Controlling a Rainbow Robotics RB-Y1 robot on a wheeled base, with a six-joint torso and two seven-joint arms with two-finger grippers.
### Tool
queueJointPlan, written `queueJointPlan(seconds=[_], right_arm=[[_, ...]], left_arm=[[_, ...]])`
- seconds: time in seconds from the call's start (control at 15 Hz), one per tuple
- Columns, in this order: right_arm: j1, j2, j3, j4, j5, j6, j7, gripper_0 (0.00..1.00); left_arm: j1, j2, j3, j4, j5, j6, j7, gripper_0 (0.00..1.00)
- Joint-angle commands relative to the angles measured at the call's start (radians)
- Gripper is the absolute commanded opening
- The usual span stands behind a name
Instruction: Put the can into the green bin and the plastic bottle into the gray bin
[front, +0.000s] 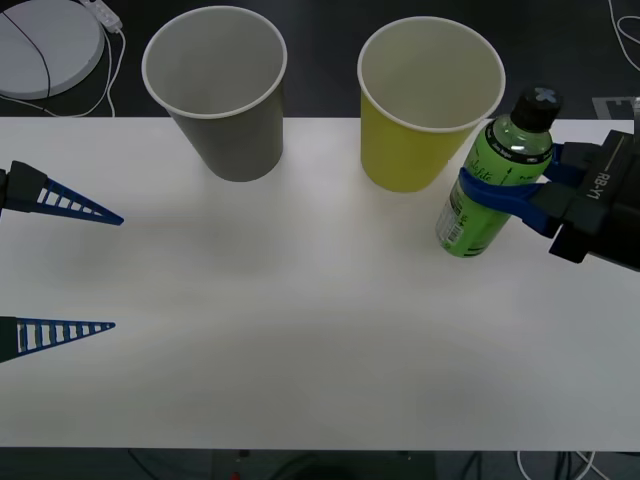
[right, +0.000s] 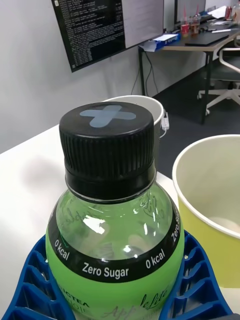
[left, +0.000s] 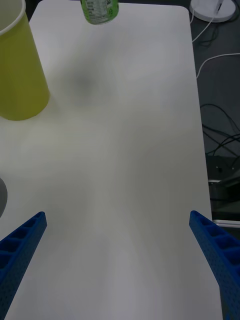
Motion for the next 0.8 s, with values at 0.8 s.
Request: queueJointPlan(seconds=[0.8], right_arm=[[-0.238,-0.063,-0.058,-0.075,0.256,-0.320,-0.483,0.00]], left_arm=[[0.000,0.000,0.000,0.000,0.000,0.000,0.000,1.00]])
